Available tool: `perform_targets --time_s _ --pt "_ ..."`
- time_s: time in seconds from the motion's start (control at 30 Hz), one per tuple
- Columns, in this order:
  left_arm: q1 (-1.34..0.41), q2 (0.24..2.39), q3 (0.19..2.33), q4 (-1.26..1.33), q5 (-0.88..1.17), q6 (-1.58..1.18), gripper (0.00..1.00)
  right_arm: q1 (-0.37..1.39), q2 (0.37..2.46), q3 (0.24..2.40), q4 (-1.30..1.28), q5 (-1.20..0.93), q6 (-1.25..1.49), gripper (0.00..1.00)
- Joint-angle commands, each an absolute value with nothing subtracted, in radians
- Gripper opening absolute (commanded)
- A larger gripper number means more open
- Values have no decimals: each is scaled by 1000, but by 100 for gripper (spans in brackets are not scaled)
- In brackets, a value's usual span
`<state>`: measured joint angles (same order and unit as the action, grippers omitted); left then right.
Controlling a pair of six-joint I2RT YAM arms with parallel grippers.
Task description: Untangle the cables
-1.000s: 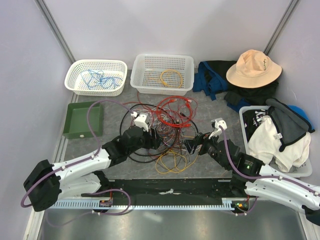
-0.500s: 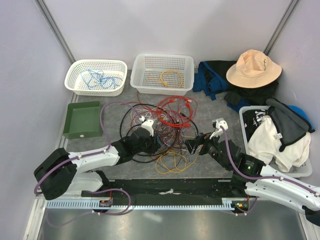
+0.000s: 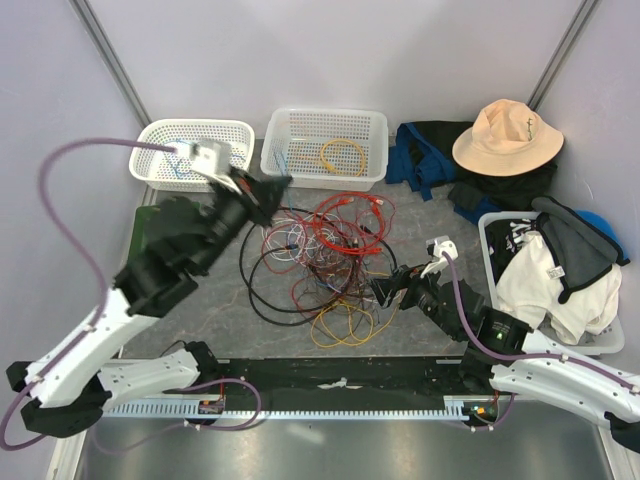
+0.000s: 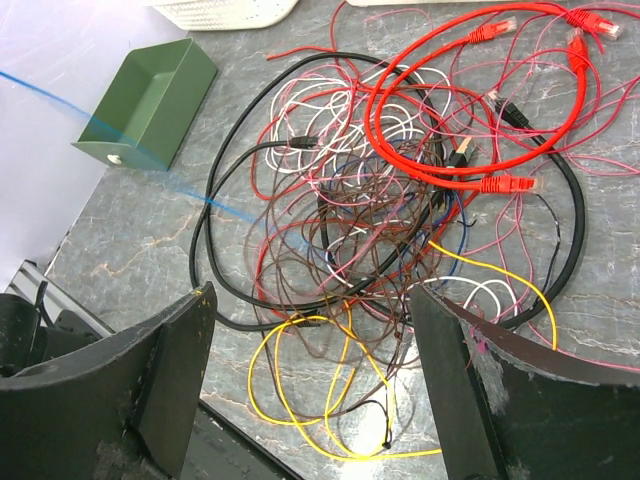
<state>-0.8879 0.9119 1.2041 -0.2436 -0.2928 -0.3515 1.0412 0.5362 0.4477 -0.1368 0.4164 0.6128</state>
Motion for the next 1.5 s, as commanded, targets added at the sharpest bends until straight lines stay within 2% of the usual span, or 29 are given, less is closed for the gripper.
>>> perform_targets --time_s 0.0,0.2,0.43,0.57,0.7,0.87,1.07,1.23,1.47 --pt "-890 1032 1539 -328 -379 -132 2 1042 526 477 -87 413 594 86" --pt "-890 1215 1889 -330 -456 24 2 1043 500 488 -90 405 581 86" --pt "-890 1399 2261 -400 -425 98 2 1045 543 522 -54 373 545 86" --pt "-888 1430 2254 -400 -511 141 2 1043 552 517 -41 365 546 86" --pt "-839 1427 2093 -396 -571 100 2 1043 526 492 -40 371 552 86" --pt "-611 1364 1829 -399 -388 -174 2 1043 500 489 -64 379 549 87" --pt "-376 1407 1718 -341 -253 -319 2 1043 506 502 -81 414 508 88" --pt "-241 1540 1810 -279 -193 -345 2 1045 546 529 -54 428 469 89" --pt "-147 1836 2236 -287 -181 -288 2 1043 635 591 -28 451 362 91"
